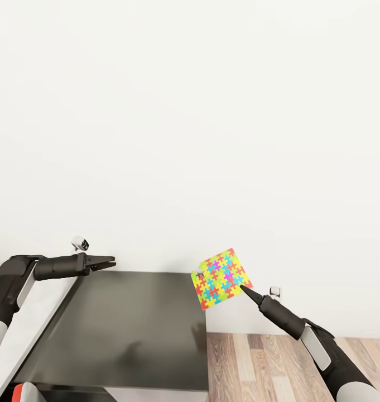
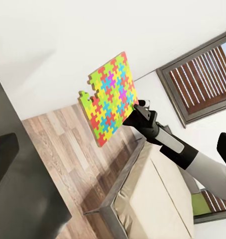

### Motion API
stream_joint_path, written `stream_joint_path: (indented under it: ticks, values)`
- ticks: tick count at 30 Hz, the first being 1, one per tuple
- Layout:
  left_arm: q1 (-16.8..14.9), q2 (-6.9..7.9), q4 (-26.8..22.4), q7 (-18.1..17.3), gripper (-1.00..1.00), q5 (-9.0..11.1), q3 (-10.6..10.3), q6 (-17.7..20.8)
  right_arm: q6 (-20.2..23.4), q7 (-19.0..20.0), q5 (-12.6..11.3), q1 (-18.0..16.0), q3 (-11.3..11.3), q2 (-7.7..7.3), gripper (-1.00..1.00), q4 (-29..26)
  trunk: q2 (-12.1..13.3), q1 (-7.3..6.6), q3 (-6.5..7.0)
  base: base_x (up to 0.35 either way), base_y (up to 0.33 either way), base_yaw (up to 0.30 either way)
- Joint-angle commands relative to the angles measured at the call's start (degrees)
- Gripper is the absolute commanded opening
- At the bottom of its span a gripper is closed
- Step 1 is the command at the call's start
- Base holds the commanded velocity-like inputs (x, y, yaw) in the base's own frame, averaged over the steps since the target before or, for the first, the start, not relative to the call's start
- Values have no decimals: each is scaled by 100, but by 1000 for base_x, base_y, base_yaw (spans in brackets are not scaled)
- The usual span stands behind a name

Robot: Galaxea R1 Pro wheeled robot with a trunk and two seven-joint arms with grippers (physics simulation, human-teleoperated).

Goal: Put all the toys in the child's room - the three board games (two on the bed and one on the table), the two jigsaw puzzles on the table, and the tennis ball on the table - inside the toy box on the table in the child's room.

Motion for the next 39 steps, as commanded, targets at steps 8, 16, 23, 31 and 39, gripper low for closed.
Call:
stream_joint_path:
  ticks: [8,16,23,31,39]
  values:
    - [-4,8,-1,-22,100,2,-3,61,54,26,-34,-4,-3,-1,-100,1,-11,4,65,0,0,0]
    - [-4,9,-1,-22,100,6,-3,61,54,97,-34,-4,-5,-1,-100,1,-11,4,141,0,0,0]
    - [-4,10,-6,-22,100,7,-3,53,47,137,-34,-4,-5,-1,-100,-1,-11,4,208,0,0,0]
    - [-4,11,-9,-22,100,13,-6,37,38,140,-34,-4,-3,-1,-100,-1,-11,4,284,0,0,11]
    - [2,14,-50,-22,100,16,-10,35,37,141,-34,-4,0,-1,-100,1,-11,4,361,0,0,58]
